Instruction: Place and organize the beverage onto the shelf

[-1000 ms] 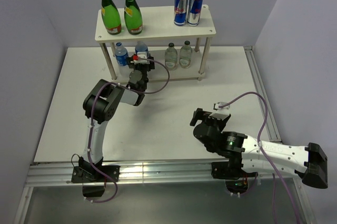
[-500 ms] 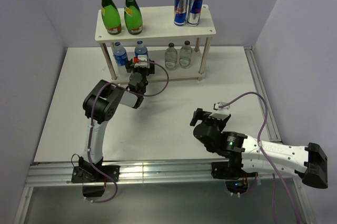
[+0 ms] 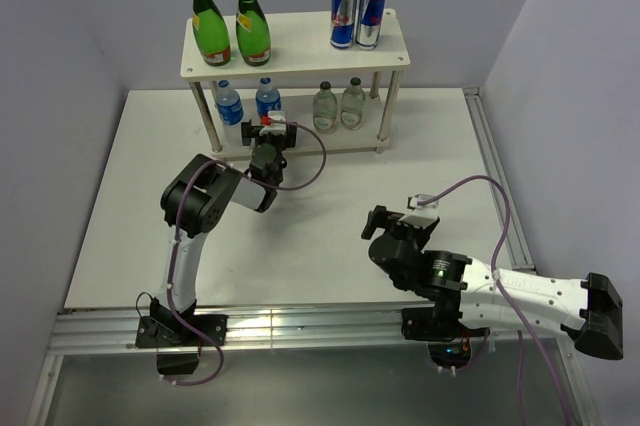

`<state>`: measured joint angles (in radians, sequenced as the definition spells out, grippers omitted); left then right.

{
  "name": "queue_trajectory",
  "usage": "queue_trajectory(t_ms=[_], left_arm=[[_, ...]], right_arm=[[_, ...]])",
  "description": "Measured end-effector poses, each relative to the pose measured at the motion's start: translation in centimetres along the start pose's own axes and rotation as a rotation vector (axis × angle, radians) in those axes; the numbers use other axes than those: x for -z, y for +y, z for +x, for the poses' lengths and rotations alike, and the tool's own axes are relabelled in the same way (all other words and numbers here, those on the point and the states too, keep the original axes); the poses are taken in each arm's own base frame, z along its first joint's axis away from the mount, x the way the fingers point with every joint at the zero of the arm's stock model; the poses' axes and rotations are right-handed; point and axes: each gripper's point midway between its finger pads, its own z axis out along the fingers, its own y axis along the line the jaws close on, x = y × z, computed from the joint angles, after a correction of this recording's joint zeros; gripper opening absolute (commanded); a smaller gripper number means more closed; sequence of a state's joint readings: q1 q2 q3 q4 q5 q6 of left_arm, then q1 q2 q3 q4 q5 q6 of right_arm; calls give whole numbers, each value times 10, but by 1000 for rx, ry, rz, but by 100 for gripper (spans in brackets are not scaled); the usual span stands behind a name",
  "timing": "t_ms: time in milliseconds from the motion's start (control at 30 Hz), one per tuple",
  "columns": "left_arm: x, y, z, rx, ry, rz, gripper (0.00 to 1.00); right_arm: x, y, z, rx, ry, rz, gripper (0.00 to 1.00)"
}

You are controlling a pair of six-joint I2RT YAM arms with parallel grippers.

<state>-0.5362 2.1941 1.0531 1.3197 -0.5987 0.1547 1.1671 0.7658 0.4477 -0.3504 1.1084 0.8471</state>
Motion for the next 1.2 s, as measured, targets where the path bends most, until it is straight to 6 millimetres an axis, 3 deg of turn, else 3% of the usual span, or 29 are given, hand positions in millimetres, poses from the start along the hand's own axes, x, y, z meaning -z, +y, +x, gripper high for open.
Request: queue_trajectory(t_ms=[500, 767, 1000, 1200], left_arm=[[10, 15, -4, -99, 27, -140, 98], [11, 21, -20, -101, 18, -166, 99], [24, 19, -31, -114, 16, -165, 99], [47, 13, -32, -135, 37, -151, 98]], right_arm=[[1, -4, 1, -13, -3, -5, 99], [1, -6, 2, -15, -2, -7, 99], [1, -6, 3, -13, -2, -6, 99], [1, -6, 3, -13, -2, -6, 99]])
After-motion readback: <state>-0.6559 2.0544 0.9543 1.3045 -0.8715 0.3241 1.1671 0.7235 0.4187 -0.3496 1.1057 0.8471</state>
